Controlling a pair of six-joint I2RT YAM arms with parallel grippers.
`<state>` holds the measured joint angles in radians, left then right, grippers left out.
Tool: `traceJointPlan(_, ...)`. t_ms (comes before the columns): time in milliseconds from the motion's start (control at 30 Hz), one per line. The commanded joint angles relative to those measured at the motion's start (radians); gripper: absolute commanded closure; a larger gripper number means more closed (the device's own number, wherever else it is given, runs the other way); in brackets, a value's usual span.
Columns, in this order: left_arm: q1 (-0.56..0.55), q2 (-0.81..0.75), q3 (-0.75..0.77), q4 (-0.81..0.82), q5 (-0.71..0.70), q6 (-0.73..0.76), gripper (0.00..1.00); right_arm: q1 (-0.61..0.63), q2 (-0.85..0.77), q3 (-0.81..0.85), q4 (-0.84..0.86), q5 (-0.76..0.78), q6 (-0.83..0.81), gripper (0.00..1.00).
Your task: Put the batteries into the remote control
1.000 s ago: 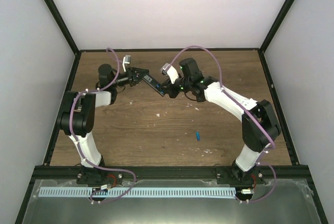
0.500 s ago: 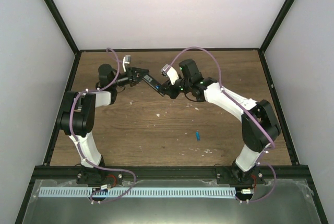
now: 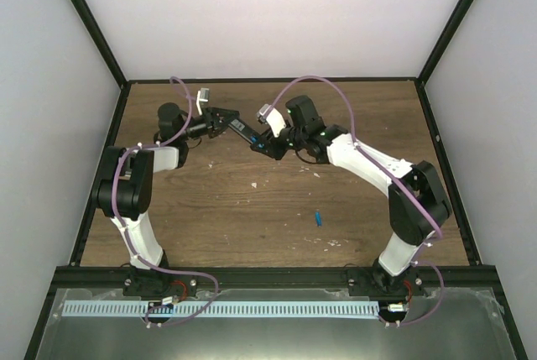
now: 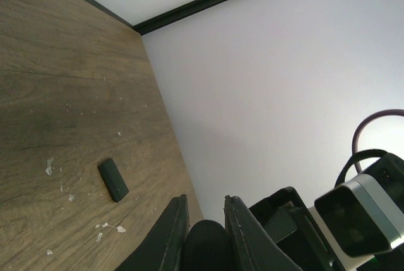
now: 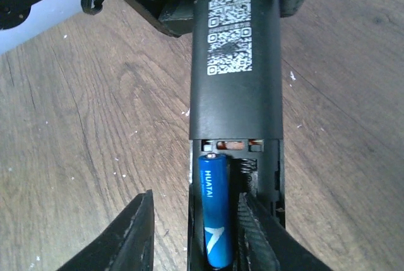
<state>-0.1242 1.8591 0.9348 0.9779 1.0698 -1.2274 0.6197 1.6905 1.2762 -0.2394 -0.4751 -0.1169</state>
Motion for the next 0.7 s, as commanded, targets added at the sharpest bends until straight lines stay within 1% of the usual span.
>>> traceJointPlan(0,-0.003,-0.027,0.008,0.052,0.014,-0.010,1.00,0.005,-0.040,0.015,-0.003,0.058,-0.016,0.67)
traceJointPlan(300,-0.003,-0.030,0.001,0.051,0.012,-0.007,1.00,0.004,-0.096,0.078,-0.018,0.085,-0.041,0.57)
traceJointPlan(467,-0.003,-0.033,-0.002,0.050,0.014,-0.006,1.00,-0.012,-0.134,0.081,0.002,0.077,-0.027,0.48)
traceJointPlan(533,-0.003,-0.033,-0.004,0.055,0.017,-0.011,1.00,-0.044,-0.124,0.091,-0.011,0.026,0.010,0.43)
traceJointPlan(567,-0.003,-0.033,-0.006,0.061,0.018,-0.016,1.00,-0.066,-0.111,0.105,-0.028,-0.024,0.032,0.41)
traceJointPlan(667,-0.002,-0.032,-0.007,0.092,0.034,-0.038,1.00,-0.119,-0.058,0.179,-0.110,-0.153,0.089,0.38)
